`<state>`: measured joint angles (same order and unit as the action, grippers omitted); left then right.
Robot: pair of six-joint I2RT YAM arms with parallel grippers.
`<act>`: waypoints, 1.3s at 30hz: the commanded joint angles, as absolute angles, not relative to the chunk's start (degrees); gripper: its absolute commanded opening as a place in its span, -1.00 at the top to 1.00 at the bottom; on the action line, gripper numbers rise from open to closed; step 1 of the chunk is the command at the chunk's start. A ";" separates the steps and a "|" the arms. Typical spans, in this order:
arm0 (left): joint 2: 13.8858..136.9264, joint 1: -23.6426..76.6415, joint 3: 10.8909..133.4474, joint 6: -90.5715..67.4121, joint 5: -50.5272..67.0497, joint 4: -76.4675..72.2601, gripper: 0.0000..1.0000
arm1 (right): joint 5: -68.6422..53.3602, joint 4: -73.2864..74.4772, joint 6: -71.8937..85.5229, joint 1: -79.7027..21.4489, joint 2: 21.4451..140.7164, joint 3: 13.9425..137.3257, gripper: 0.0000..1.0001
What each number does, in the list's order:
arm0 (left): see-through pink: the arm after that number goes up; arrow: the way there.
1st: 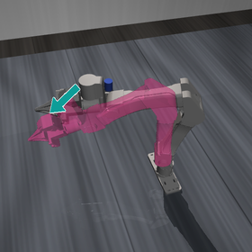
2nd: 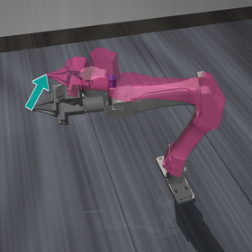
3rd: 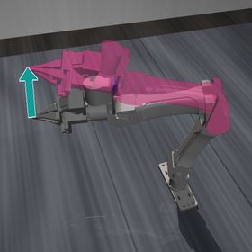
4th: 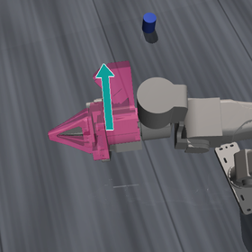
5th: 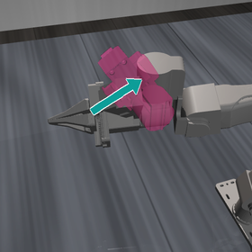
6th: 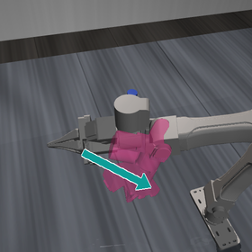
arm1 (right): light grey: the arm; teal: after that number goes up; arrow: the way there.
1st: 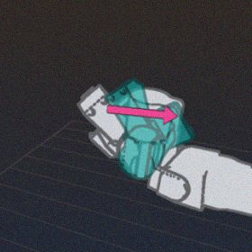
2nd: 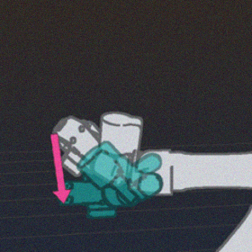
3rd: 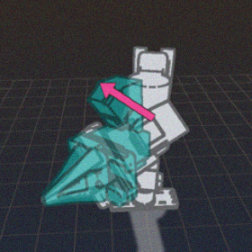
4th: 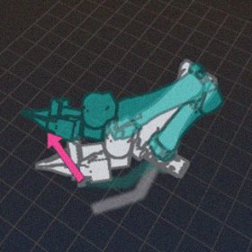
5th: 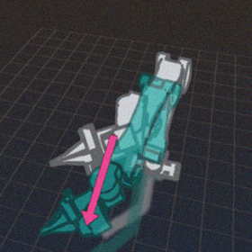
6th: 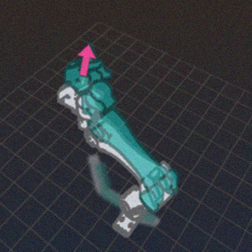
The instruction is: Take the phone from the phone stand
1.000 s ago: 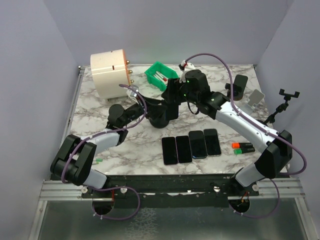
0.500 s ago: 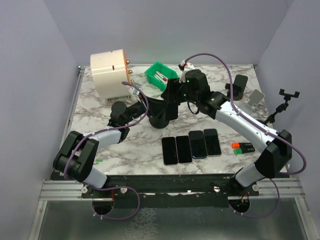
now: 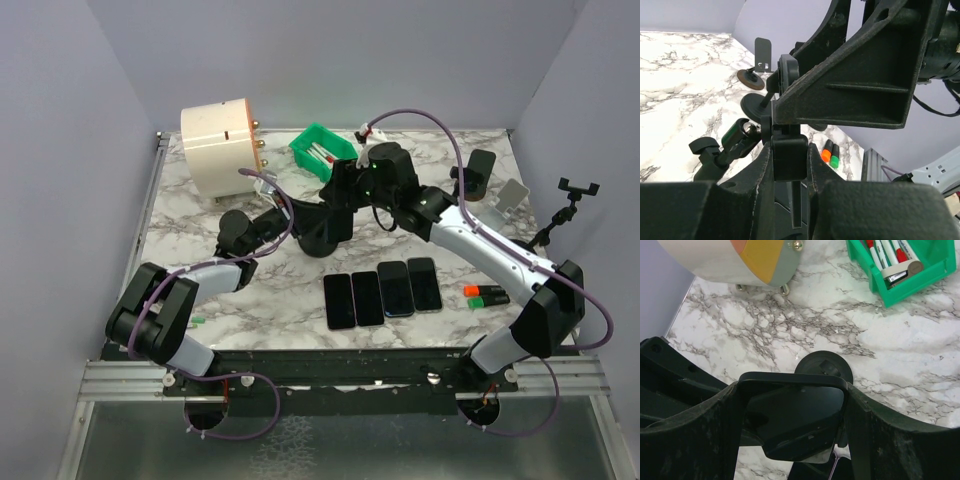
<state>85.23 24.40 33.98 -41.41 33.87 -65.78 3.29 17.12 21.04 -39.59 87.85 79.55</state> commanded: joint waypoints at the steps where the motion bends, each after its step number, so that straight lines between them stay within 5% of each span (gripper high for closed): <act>1: 85.98 21.51 30.37 -47.45 30.91 -75.15 1.00 | 4.68 19.87 21.97 -39.46 86.49 75.94 1.00; 20: 94.95 18.98 27.39 -63.00 28.97 -92.04 1.00 | -7.23 6.79 30.21 -37.00 79.39 63.93 1.00; 39: 93.29 19.51 27.75 -61.63 31.42 -89.80 1.00 | -7.57 5.11 27.24 -37.00 75.86 62.95 0.98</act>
<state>93.86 19.18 29.10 -64.51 30.92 -87.31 -7.11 3.29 28.60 -37.01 77.21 62.28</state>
